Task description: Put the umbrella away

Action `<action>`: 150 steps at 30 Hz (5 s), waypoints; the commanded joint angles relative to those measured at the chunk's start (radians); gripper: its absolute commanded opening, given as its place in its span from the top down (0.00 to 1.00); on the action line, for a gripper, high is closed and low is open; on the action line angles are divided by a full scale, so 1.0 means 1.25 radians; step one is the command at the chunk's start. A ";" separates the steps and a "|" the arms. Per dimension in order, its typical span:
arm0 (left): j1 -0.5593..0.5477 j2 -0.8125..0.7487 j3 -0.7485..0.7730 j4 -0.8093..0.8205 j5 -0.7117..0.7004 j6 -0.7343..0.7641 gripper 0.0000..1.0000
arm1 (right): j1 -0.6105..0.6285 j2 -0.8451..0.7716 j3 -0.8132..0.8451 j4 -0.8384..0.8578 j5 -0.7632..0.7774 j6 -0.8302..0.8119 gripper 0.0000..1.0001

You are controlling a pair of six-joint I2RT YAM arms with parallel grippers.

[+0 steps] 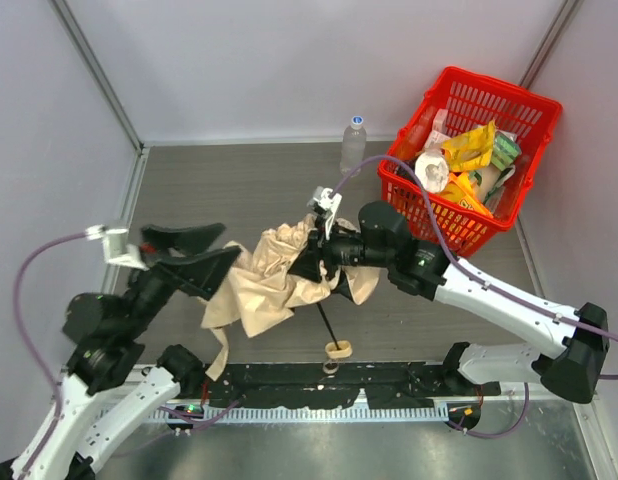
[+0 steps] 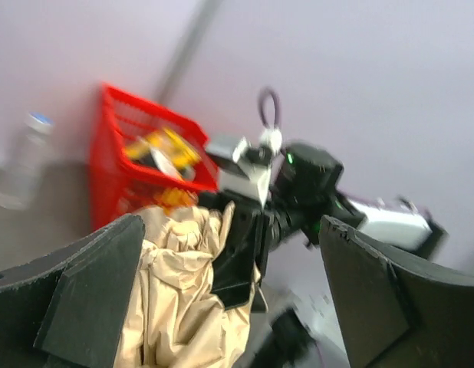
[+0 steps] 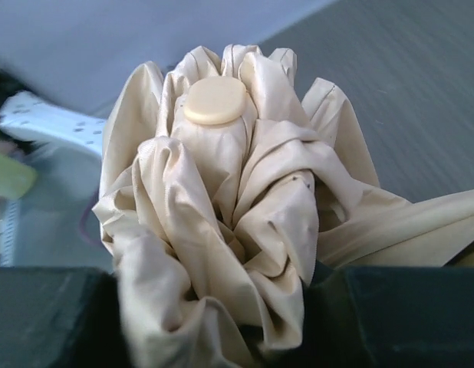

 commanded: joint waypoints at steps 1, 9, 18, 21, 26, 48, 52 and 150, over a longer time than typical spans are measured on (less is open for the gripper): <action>0.004 -0.075 0.136 -0.295 -0.410 0.170 0.00 | -0.045 -0.014 0.141 -0.189 0.265 -0.173 0.99; 0.004 -0.067 0.167 -0.396 -0.508 0.193 0.01 | -0.119 0.202 0.585 -0.310 0.554 -0.474 0.99; 0.002 -0.134 0.088 -0.401 -0.425 0.126 0.05 | -0.089 0.490 0.706 -0.135 0.746 -1.039 0.99; 0.002 -0.183 0.061 -0.423 -0.455 0.124 0.05 | -0.058 0.526 0.555 0.060 0.838 -1.104 0.99; 0.002 -0.257 0.023 -0.456 -0.485 0.110 0.06 | 0.022 0.572 0.250 0.309 0.952 -1.146 0.99; 0.002 0.065 -0.004 -0.749 -0.590 -0.278 0.23 | 0.144 0.547 -0.008 -0.311 0.451 -0.591 0.99; 0.002 0.153 -0.049 -0.747 -0.541 -0.420 0.24 | 0.107 0.569 0.008 -0.360 0.290 -0.554 0.99; -0.081 0.842 -0.453 0.498 -0.401 -0.685 0.61 | -0.128 0.765 0.241 -0.492 -0.257 -0.560 0.99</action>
